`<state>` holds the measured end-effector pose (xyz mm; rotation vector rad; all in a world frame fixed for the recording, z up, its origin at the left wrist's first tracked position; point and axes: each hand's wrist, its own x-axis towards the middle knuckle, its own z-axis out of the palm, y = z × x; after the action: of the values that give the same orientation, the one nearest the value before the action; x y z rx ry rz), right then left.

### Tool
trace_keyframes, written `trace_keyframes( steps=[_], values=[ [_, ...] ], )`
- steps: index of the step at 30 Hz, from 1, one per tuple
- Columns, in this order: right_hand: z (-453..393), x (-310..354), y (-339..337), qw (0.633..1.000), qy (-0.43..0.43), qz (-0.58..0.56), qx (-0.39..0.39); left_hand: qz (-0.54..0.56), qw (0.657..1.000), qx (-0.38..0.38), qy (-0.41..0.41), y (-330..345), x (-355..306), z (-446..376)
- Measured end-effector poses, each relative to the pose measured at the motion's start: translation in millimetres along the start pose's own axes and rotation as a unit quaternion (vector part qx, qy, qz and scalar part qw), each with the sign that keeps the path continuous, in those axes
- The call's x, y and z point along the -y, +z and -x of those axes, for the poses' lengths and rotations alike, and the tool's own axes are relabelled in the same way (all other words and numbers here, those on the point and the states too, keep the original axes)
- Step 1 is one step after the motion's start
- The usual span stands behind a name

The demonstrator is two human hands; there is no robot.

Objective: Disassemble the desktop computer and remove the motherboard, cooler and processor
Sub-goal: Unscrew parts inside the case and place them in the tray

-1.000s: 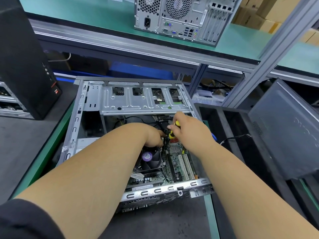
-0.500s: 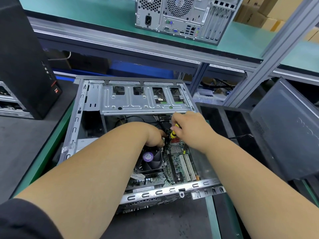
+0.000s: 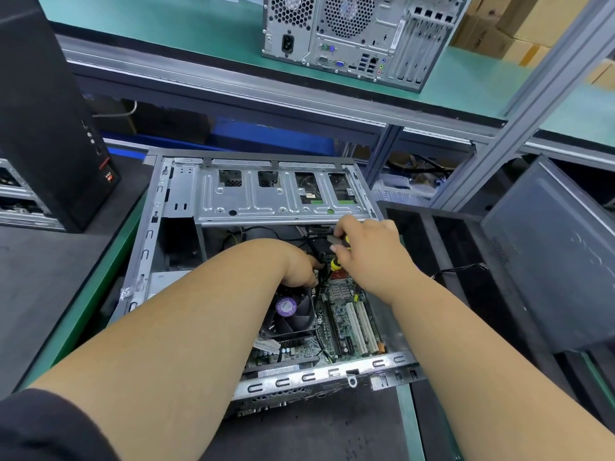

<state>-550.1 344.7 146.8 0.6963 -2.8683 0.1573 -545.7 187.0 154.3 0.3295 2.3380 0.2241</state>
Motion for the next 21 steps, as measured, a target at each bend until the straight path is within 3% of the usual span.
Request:
trace_keyframes(
  steps=[3, 10, 17, 21],
  values=[
    [0.4, -1.9, -1.7, 0.999, 0.009, -0.031, 0.007, 0.000, 1.000, 0.001, 0.001, -1.0, -2.3, 0.9],
    [-0.7, -0.3, -0.5, 1.000, 0.002, 0.022, 0.001, 0.003, 1.000, 0.008, 0.001, -0.9, 1.8, 1.6],
    [1.4, -0.2, -4.3, 0.998, 0.016, -0.052, -0.013, 0.002, 1.000, 0.001, 0.002, 0.1, -1.3, -0.3],
    [2.3, -1.7, -4.9, 0.999, 0.008, -0.037, 0.000, 0.008, 1.000, 0.000, 0.004, 1.7, -1.2, -1.5]
  ],
)
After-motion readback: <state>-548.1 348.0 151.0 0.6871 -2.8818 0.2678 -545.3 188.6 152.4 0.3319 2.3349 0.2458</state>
